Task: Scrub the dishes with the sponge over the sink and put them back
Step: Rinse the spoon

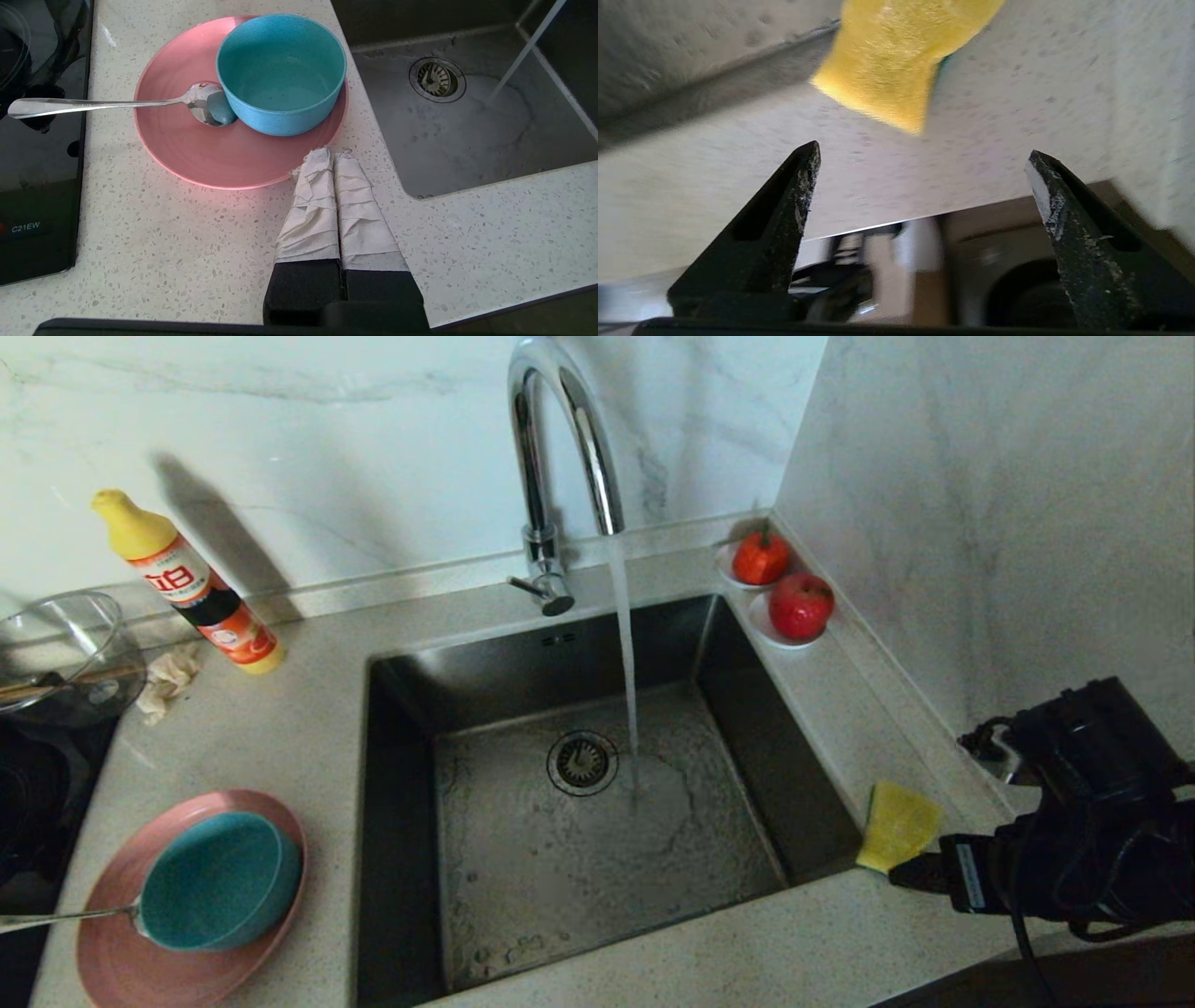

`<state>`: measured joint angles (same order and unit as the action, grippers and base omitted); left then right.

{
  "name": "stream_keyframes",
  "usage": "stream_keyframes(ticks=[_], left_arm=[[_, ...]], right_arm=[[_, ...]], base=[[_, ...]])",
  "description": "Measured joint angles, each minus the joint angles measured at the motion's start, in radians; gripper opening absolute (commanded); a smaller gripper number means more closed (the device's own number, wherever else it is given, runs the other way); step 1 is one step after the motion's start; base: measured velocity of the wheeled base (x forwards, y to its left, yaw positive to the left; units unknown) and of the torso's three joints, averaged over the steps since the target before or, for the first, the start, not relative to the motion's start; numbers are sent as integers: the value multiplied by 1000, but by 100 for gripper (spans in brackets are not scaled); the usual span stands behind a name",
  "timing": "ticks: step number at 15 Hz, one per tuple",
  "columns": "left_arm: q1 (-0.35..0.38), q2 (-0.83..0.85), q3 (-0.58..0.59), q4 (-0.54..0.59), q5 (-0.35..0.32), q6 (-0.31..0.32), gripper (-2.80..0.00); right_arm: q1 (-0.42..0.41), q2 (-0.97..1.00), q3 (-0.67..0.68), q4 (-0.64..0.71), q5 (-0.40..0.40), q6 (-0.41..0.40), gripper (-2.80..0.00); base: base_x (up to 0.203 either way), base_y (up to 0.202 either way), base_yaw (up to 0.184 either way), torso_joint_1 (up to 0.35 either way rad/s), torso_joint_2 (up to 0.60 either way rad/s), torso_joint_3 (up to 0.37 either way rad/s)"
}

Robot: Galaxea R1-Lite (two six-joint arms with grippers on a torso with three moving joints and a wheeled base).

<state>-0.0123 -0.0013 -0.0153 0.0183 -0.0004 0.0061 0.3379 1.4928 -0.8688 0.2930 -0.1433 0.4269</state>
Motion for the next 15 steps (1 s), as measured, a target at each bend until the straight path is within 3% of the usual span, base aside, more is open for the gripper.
stream_keyframes(ticks=[9,15], left_arm=[[0,0,0,0,0,0,-280],[0,0,0,0,1,0,-280]], right_arm=[[6,138,-215,226,90,335,0],[5,219,-284,244,130,443,0]], base=[[0,0,0,0,0,0],[0,0,0,0,0,0]])
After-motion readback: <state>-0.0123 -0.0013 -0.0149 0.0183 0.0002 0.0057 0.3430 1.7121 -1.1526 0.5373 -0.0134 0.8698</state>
